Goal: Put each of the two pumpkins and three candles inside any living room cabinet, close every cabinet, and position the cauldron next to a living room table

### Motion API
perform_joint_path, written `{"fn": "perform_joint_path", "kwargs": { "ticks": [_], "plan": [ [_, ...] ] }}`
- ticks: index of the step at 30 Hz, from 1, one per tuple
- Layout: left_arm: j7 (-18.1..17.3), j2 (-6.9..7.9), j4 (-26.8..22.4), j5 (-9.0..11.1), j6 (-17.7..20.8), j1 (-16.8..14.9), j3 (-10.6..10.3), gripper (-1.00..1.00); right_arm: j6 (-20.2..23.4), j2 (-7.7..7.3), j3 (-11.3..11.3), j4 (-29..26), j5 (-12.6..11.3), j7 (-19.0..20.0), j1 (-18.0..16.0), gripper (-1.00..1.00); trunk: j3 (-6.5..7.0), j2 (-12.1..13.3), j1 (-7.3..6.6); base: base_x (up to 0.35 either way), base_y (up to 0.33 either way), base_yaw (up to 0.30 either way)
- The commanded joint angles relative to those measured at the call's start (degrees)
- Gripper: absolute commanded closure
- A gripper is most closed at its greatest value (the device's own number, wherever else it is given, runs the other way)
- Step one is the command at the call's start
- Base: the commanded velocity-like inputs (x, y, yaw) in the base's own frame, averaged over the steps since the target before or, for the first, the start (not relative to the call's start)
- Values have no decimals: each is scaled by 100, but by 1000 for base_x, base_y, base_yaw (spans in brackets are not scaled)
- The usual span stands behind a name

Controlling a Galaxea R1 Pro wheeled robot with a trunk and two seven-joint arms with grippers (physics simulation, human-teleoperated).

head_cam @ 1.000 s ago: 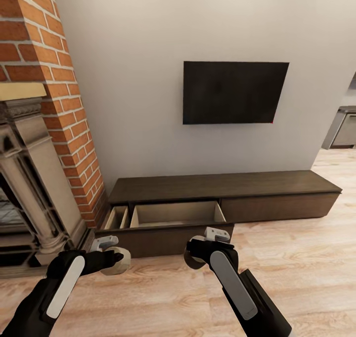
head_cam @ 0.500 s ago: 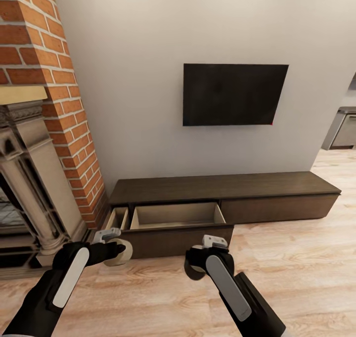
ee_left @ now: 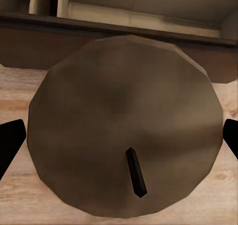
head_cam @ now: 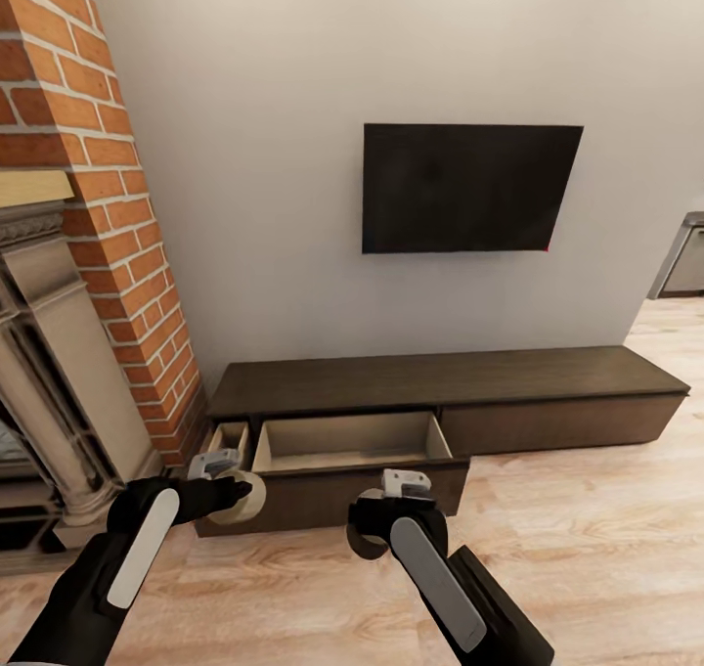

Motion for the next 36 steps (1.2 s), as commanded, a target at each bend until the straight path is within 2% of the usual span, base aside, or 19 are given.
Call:
{"fn": "perform_joint_path", "kwargs": {
  "ticks": [1,36],
  "plan": [
    [62,3,-5,55,14,-5,-10,100,10,-1,6,-5,-47,-58,-7,100,-6,-3,3,330,0,0],
    [62,8,-5,62,14,-4,-9,100,-157,-4,8,-22,-48,-38,-7,100,-6,-3,3,299,0,0]
  ]
}}
